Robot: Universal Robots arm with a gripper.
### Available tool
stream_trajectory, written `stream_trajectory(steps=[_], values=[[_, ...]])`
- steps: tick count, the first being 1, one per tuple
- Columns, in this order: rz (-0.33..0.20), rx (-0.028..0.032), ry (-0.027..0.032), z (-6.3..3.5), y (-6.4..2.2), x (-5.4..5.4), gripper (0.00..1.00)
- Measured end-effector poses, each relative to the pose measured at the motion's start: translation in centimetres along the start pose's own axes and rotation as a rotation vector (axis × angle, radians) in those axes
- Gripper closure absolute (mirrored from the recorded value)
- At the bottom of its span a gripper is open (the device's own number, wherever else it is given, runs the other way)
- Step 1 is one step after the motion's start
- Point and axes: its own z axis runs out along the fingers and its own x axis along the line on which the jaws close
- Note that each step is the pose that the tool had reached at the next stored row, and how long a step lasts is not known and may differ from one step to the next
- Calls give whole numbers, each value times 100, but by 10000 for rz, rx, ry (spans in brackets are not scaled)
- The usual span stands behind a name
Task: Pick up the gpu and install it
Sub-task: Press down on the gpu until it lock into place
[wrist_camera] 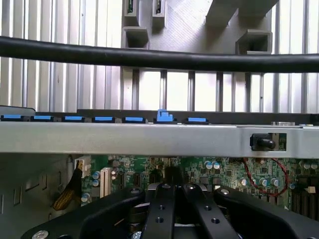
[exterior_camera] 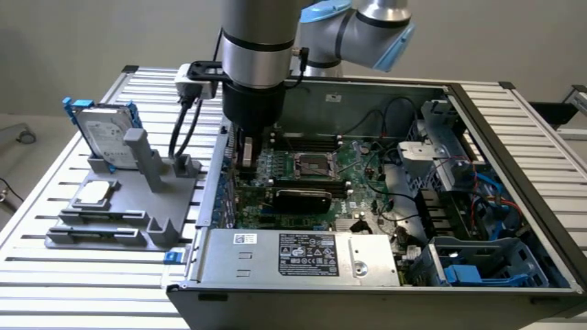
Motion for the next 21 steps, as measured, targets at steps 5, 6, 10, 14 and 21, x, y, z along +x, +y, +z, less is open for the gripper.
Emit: stream_trajectory(steps=[5,6,10,14,21], values=[[0,-124,8,-29,10,4,89],[0,-145,13,-35,11,7,89],[6,-200,71,-56,13,16,89],[13,-276,144,-69,15,23,89],[16,-399,196,-76,18,27,89]])
